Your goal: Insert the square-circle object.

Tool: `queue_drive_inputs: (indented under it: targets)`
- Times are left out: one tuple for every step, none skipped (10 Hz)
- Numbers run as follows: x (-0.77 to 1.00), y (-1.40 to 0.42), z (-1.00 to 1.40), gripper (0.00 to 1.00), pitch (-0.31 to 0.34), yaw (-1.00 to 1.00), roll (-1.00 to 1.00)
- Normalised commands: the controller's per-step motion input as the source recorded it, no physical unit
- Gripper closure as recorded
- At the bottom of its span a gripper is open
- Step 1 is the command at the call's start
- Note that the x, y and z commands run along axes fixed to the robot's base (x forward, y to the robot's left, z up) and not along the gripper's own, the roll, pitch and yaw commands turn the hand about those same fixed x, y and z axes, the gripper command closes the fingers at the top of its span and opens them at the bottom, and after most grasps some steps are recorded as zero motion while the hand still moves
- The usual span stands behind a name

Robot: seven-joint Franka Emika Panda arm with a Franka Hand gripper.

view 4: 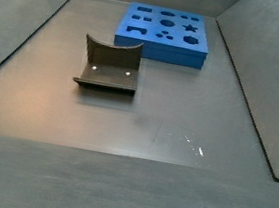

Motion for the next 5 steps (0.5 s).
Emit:
queue_drive_inputs:
  targets:
    - [0.0, -0.04, 0.0, 1.0, 0.0, -0.44, 0.0]
    - [-0.21, 0.0, -0.09, 1.0, -0.066, -0.91, -0.05]
    - [0.0, 0.0, -0.15, 1.0, -0.067, -1.0, -0.04]
    - [0.0, 0.0, -0.15, 1.0, -0.061, -1.0, -0.03]
    - [0.0, 0.0, -0.15, 1.0, -0.061, -1.0, -0.04]
